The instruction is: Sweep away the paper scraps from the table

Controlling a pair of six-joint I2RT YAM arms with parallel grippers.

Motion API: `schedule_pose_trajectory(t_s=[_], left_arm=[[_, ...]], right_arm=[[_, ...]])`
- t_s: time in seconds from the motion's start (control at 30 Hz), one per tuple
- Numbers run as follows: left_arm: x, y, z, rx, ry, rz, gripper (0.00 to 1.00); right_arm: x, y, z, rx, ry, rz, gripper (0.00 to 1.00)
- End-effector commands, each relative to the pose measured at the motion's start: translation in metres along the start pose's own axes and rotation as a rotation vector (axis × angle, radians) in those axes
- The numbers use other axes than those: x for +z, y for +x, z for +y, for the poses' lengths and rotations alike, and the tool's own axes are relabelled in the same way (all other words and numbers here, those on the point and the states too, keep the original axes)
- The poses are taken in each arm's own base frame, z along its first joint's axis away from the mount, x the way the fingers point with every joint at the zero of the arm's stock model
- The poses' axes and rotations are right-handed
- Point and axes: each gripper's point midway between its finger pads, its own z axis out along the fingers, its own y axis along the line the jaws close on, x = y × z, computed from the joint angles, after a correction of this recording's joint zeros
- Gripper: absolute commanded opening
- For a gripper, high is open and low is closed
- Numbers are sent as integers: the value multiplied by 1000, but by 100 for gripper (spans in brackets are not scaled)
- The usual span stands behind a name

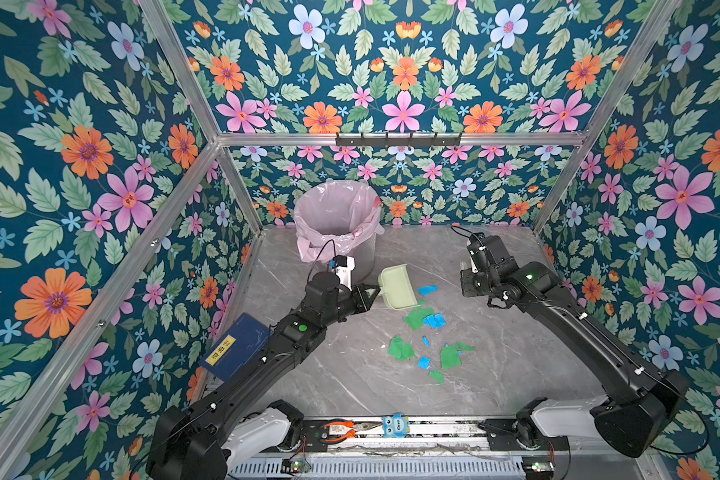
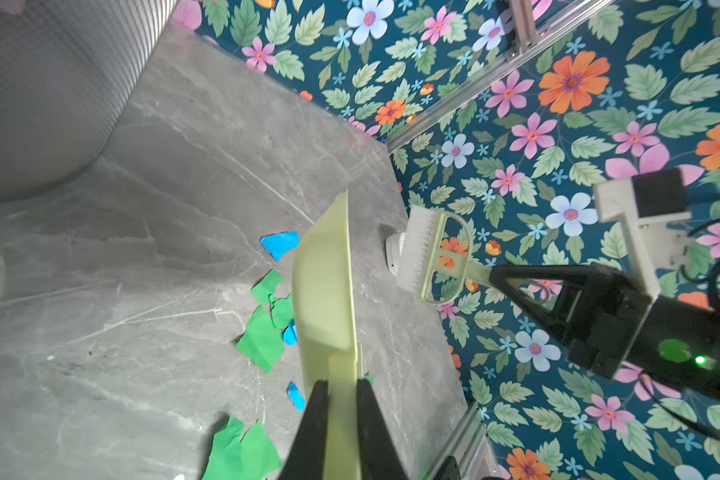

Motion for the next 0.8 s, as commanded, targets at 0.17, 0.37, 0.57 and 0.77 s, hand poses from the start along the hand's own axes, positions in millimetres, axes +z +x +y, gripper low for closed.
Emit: schedule_pose_trajectory(t_s=[0.17,0.37,0.57,0.77], left_arm=[[6,4,16,16,11,-57,0],[15,17,37,-16,32,-31,0],[17,20,57,-85,64,-26,0],[13,22,84,-157,72,-6,0]], right_arm=[[14,14,-1,4,20,57,0],[24,26,-1,-1,30,101,0],[33,41,-4,-12,53,156,0],[40,54,-6,-24,73,210,0]])
